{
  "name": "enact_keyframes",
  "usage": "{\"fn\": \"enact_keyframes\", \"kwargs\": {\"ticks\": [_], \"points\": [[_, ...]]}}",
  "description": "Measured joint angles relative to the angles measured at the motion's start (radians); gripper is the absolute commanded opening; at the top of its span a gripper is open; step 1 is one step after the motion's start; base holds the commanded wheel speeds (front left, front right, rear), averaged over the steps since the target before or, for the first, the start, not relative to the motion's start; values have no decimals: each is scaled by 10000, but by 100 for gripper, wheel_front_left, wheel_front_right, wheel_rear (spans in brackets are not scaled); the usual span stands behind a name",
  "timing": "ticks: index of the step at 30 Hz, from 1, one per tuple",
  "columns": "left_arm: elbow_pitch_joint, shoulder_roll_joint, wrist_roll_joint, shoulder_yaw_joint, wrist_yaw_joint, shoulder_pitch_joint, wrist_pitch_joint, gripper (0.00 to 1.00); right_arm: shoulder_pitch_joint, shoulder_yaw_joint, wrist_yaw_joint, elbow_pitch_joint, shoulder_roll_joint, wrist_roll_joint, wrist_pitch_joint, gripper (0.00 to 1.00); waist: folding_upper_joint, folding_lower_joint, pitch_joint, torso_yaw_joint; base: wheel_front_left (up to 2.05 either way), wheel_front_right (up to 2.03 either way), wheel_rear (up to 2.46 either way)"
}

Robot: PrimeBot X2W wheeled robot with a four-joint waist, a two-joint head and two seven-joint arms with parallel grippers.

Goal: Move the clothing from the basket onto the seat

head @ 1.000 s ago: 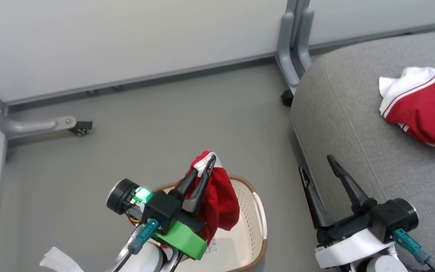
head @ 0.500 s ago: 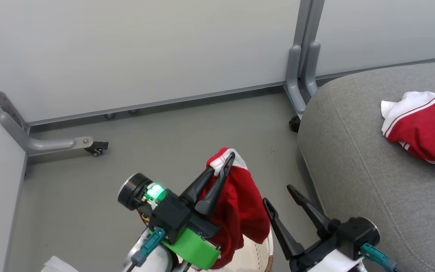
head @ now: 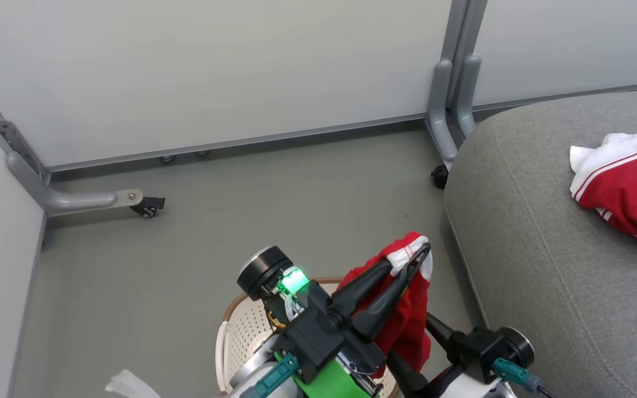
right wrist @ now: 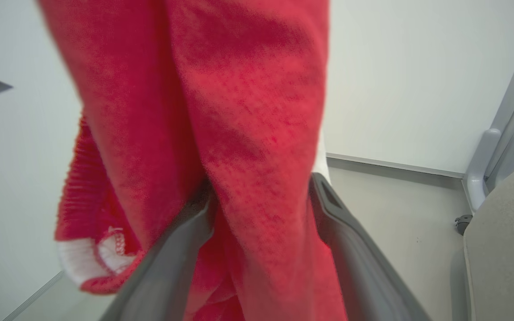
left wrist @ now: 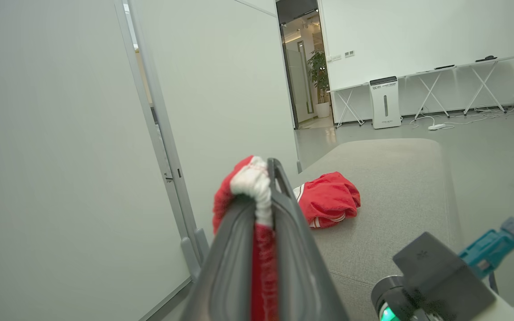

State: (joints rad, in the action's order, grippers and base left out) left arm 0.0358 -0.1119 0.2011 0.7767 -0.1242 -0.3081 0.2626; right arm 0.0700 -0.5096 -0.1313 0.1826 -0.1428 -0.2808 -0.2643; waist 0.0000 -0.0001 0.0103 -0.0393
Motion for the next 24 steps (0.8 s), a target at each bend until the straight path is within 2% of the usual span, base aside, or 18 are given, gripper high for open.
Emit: {"fn": "enact_keyframes", "kwargs": {"ticks": [7,8,9,10,11,12,13,24], "points": [[71,-69,134,270,-8,-102,0,0,20,192,0,648,48,23,0,100,0,0,-10,58,0,0,0],[77,-82,173,305,-23,-106,0,0,19,196,0,732,46,23,0,89,0,0,-2,78,0,0,0],[84,-104,194,326,-25,-108,0,0,18,209,0,861,40,25,0,65,0,0,10,94,0,0,0],[94,-123,215,337,-29,-110,0,0,14,205,-2,970,42,33,0,48,0,0,20,104,0,0,0],[113,-138,242,341,-29,-112,0,0,12,219,0,1062,42,35,0,40,0,0,33,116,0,0,0],[125,-144,255,349,-29,-113,0,0,12,209,0,1154,36,33,0,24,0,0,45,126,0,0,0],[134,-146,257,353,-29,-114,0,0,12,151,0,1237,25,17,0,0,0,0,54,134,0,0,0],[-142,-286,253,391,-33,-99,12,0,10,-173,-2,1254,-50,-456,0,0,0,0,62,123,0,0,0]]}}
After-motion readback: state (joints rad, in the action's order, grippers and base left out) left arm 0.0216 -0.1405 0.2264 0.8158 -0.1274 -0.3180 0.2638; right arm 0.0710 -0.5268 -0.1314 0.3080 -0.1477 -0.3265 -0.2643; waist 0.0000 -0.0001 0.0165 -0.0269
